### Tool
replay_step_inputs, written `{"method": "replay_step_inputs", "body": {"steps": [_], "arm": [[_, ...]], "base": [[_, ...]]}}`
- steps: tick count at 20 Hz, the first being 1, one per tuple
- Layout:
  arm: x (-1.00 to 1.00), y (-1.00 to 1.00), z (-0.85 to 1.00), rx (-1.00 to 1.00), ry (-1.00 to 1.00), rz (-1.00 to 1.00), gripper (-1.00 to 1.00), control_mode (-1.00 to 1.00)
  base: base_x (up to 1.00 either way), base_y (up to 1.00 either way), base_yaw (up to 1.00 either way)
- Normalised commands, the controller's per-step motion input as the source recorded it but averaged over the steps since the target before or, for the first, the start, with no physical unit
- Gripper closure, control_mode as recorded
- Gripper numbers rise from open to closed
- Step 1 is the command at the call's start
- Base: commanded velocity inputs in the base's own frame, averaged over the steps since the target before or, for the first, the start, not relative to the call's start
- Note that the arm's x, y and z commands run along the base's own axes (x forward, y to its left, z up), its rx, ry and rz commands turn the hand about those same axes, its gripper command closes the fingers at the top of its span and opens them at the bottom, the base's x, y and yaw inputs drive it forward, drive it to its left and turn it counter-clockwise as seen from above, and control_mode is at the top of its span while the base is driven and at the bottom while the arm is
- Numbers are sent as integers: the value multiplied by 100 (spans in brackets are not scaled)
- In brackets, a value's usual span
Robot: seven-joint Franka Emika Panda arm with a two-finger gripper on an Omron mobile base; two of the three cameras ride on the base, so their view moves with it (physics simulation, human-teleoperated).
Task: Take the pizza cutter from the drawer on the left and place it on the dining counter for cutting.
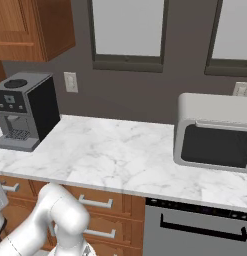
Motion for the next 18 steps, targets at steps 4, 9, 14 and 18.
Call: {"method": "replay_step_inputs", "body": {"steps": [4, 9, 14, 18], "arm": [[-23, 0, 0, 0, 0, 0, 100, -100], [-74, 0, 0, 0, 0, 0, 100, -100], [-84, 0, 0, 0, 0, 0, 100, -100], [-80, 0, 0, 0, 0, 0, 100, -100]], "base": [[0, 0, 0], [0, 0, 0], [0, 0, 0], [0, 0, 0]]}}
